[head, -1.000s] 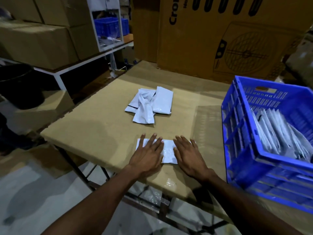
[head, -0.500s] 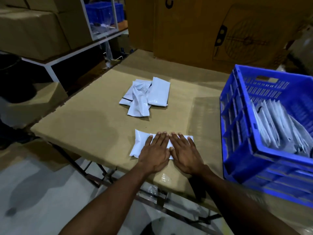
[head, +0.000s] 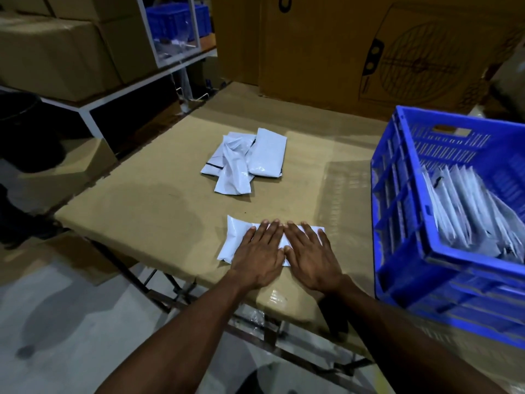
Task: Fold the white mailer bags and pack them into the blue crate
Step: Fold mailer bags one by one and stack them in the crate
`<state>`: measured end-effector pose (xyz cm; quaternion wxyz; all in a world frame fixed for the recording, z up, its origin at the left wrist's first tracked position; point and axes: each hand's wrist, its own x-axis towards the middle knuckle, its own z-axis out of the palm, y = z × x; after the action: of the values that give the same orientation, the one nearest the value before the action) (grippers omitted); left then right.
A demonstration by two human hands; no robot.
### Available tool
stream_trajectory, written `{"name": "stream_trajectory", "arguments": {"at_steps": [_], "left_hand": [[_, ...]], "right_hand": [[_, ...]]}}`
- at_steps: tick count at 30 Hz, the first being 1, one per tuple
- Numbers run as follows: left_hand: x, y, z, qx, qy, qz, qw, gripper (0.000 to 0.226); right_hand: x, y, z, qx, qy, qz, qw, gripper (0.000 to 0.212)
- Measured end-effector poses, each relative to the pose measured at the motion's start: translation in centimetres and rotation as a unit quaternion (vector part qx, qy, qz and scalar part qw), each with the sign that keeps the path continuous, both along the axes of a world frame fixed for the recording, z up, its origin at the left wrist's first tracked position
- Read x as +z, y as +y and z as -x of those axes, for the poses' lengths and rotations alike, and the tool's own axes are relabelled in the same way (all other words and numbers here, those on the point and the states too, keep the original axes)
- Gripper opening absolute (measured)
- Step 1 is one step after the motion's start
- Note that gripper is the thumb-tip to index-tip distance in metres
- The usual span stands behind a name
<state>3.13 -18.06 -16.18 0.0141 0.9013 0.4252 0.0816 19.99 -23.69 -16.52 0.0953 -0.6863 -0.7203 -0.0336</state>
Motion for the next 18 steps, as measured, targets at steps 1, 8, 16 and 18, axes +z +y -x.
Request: {"name": "stream_trajectory", "arguments": {"at_steps": [1, 8, 16, 18], "left_hand": [[0.0, 0.0, 0.0, 0.001, -0.001, 0.003, 1.000, 0.063], [0.2, 0.5, 0.8, 0.002, 0.006, 0.050, 0.999, 0.081], [0.5, 0.7, 1.9, 0.011, 0.012, 0.076, 0.997, 0.085], [0.5, 0.8, 2.2, 0.012, 0.020, 0.073, 0.997, 0.083]], "right_hand": [[0.1, 0.0, 0.0, -0.002, -0.002, 0.001, 1.000, 0.054], [0.1, -0.1, 0.1, -0.014, -0.003, 0.009, 1.000, 0.054], [0.4, -0.1, 0.1, -0.013, 0.011, 0.028, 0.999, 0.058], [0.5, -0.1, 0.1, -0.011, 0.012, 0.030, 0.999, 0.058]]}}
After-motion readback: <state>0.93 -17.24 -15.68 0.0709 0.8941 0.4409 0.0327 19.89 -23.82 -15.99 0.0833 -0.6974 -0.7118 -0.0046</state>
